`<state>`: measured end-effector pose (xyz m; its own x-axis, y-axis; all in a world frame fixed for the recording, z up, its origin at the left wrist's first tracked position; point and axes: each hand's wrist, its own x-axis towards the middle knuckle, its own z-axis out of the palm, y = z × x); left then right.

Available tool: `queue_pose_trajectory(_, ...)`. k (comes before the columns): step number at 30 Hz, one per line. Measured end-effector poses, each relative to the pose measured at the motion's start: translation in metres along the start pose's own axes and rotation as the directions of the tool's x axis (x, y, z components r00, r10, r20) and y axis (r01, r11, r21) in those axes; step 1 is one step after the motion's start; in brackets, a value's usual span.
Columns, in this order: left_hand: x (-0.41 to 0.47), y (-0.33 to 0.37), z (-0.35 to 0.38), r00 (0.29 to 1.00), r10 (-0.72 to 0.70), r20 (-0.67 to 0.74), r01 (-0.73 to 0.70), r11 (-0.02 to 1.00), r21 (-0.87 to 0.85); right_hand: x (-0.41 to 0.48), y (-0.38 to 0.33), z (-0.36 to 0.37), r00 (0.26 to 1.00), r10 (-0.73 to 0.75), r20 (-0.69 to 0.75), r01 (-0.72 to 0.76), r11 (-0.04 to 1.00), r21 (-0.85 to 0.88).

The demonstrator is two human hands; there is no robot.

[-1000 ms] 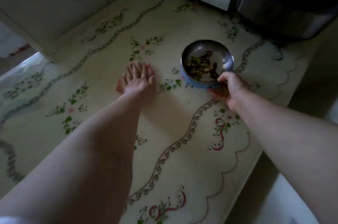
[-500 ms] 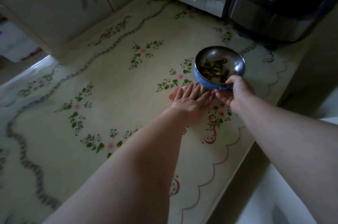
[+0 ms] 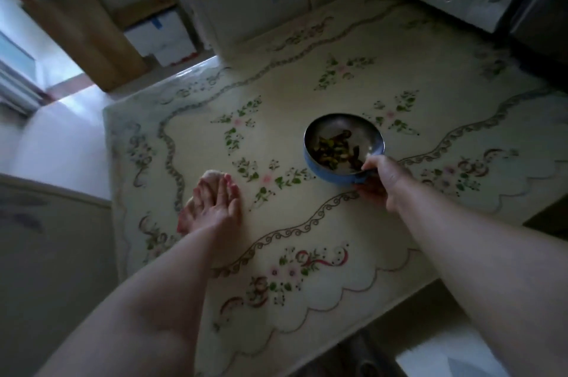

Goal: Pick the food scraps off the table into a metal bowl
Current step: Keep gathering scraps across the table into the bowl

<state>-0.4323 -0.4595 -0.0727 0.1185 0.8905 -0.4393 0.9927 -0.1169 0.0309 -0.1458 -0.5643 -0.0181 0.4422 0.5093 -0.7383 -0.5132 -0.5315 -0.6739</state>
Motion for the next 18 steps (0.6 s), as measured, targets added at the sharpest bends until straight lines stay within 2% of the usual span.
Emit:
queue_pose_trajectory(3, -0.044, -0.024, 0.018, 0.986, -0.164, 0.008, 0.163, 0.98, -0.111, -0.014, 0.012, 0.002, 0.999, -0.001, 0.052, 0.004, 0.998, -0.063)
queue_pose_trajectory(6, -0.082, 0.003, 0.031, 0.984, -0.179, 0.014, 0.179, 0.971, -0.161, -0.033, 0.022, -0.004, 0.996, -0.003, 0.084, 0.012, 0.995, -0.104)
queue_pose_trajectory(8, -0.1, 0.032, 0.038, 0.994, -0.106, 0.036, 0.11, 0.981, -0.159, -0.044, 0.027, -0.007, 0.995, -0.006, 0.095, 0.017, 0.992, -0.122)
queue_pose_trajectory(12, -0.134, 0.077, 0.05, 0.983, 0.128, 0.128, -0.119, 0.99, -0.076, -0.063, 0.038, -0.005, 0.993, 0.002, 0.115, 0.012, 0.993, -0.122)
queue_pose_trajectory(18, -0.155, 0.06, 0.06, 0.943, 0.297, 0.15, -0.301, 0.954, 0.0, -0.083, 0.058, 0.023, 0.981, 0.035, 0.19, -0.01, 0.991, -0.132)
